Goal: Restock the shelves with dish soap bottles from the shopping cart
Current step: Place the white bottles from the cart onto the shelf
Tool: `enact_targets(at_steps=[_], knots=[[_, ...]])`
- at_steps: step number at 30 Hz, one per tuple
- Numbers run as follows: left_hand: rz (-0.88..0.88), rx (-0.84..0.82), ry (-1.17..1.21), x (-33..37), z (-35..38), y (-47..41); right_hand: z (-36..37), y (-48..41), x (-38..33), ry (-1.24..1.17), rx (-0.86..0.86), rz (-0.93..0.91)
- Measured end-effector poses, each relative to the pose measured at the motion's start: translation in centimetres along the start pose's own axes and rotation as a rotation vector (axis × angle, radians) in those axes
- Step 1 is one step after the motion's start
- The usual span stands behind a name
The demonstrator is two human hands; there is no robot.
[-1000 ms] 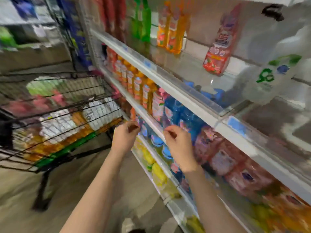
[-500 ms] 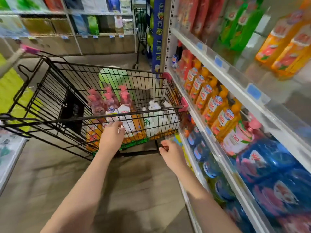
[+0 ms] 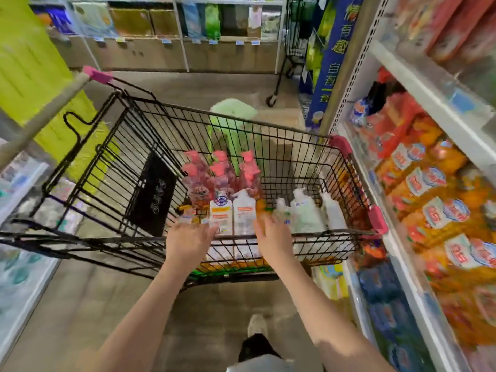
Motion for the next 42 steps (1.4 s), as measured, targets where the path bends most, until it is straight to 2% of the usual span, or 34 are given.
enact_targets(at_steps=[2, 5, 8, 10, 13, 16, 20, 24, 26, 28, 30, 33, 36, 38, 42], knots=[[-0.051, -0.053, 0.054, 0.3, -0.2, -1.0, 1.2, -1.3, -0.3, 0.071, -0.073, 0.058], [-0.109, -0.246, 0.153, -0.2, 0.0, -3.9, 3.1, -4.2, -0.4, 0.126, -0.303, 0.219], [-0.092, -0.43, 0.274, -0.5, 0.4, -6.5, 4.9, -6.7, 0.3, -0.021, -0.493, 0.354], [-0.075, -0.496, 0.309, -0.9, 1.3, -8.3, 6.1, -8.3, 0.6, -0.113, -0.535, 0.38], [-0.072, -0.601, 0.367, -1.6, 3.1, -11.2, 8.6, -10.2, 1.6, -0.189, -0.503, 0.408], [-0.102, -0.7, 0.533, -2.1, 4.9, -14.4, 12.2, -12.0, 4.5, -0.253, -0.526, 0.539], [-0.179, -0.738, 0.895, -2.5, 7.7, -17.8, 15.8, -13.4, 8.1, -0.346, -0.549, 0.732], [-0.298, -0.76, 1.266, -1.5, 9.9, -18.9, 14.3, -14.5, 5.3, -0.439, -0.513, 0.864], [-0.377, -0.762, 1.32, -1.2, 11.6, -19.4, 14.7, -14.9, 5.2, -0.449, -0.475, 0.888], [-0.437, -0.726, 1.198, -1.2, 12.6, -19.5, 15.9, -15.1, 5.6, -0.44, -0.448, 0.875], [-0.411, -0.712, 1.111, -1.2, 13.2, -19.9, 17.6, -15.2, 7.3, -0.454, -0.45, 0.894], [-0.417, -0.675, 1.112, -0.9, 13.4, -20.5, 18.2, -15.9, 7.9, -0.516, -0.406, 0.928], [-0.466, -0.652, 1.22, -0.6, 13.8, -20.8, 15.7, -16.4, 6.1, -0.613, -0.382, 0.959], [-0.559, -0.658, 1.324, -0.5, 14.4, -20.7, 15.5, -16.3, 6.6, -0.716, -0.378, 0.965], [-0.627, -0.685, 1.368, -1.0, 14.7, -20.7, 15.8, -16.7, 7.2, -0.852, -0.359, 1.019]])
Point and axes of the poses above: each hand's wrist, its own y-axis away from the middle knuckle, its own z-axis out of the palm, x = y × z, the point moved 2 cm from there along -y, towards the middle knuckle, and after that the axes turned 5 degrees about -y, right-handed, at the moved point
